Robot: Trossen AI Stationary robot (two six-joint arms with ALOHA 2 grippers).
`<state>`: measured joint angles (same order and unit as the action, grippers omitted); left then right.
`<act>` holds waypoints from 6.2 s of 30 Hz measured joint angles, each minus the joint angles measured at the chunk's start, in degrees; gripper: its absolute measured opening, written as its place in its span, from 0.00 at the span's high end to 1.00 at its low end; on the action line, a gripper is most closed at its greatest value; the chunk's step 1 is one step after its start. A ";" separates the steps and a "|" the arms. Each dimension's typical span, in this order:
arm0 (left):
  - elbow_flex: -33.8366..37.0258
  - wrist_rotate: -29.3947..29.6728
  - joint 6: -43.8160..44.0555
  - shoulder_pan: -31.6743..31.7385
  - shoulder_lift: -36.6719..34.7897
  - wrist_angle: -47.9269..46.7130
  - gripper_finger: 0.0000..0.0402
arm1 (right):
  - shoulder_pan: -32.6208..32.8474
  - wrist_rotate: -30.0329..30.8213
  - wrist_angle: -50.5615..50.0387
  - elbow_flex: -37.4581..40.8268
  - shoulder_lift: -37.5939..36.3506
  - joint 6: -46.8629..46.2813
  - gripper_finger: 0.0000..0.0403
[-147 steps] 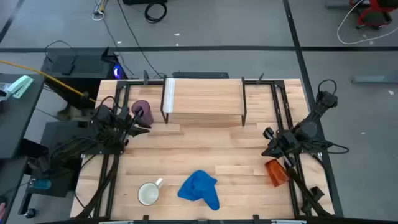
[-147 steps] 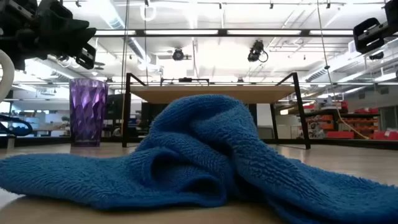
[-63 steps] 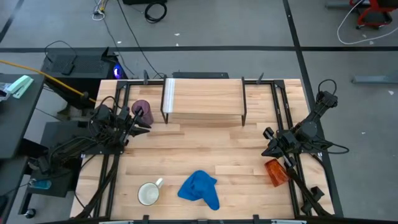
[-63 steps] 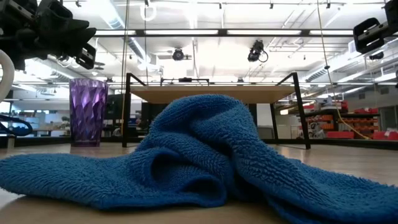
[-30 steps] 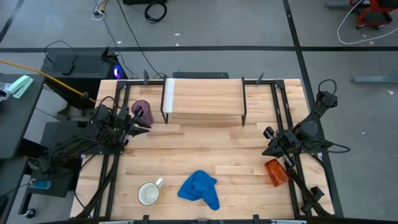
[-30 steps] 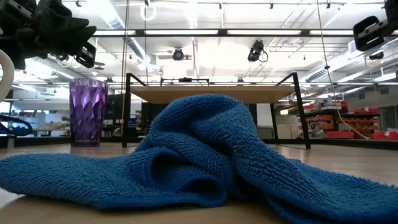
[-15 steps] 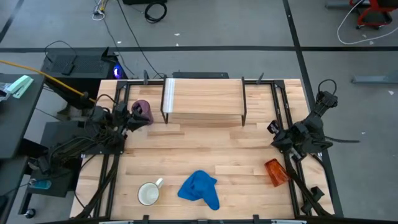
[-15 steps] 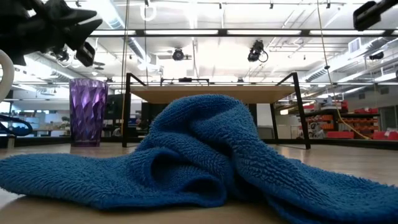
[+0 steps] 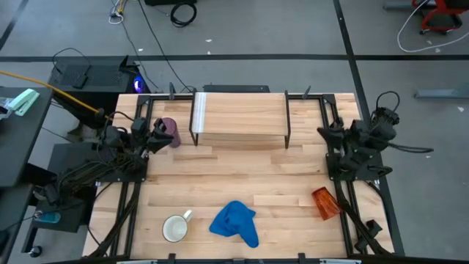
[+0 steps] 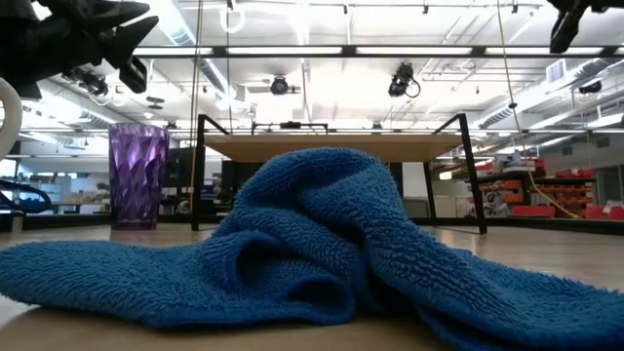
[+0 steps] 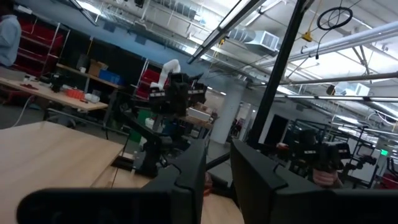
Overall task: Stack small to large cups/mugs on shelf
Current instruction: Move the shelf to the center of the table
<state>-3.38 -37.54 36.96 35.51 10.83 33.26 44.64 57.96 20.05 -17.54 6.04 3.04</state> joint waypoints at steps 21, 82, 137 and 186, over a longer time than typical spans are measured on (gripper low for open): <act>0.00 -0.20 1.50 0.00 0.00 -0.11 0.78 | 0.00 -18.67 -68.47 -12.98 13.27 -83.14 0.97; -38.49 -11.64 8.94 30.40 43.93 -35.32 0.80 | -62.24 -51.96 -70.15 -44.97 37.62 -47.36 0.84; -38.44 -16.05 -1.17 30.15 57.03 -44.25 0.76 | -99.62 -89.01 -64.97 -44.96 70.18 -29.57 0.84; -42.14 -10.74 -7.79 26.59 61.97 -53.17 0.82 | -99.62 -88.46 -64.68 -44.94 70.20 -28.86 0.85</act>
<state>-45.52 -48.28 29.17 62.10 72.80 -19.91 -54.98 -30.50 -44.63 -62.48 76.25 -25.82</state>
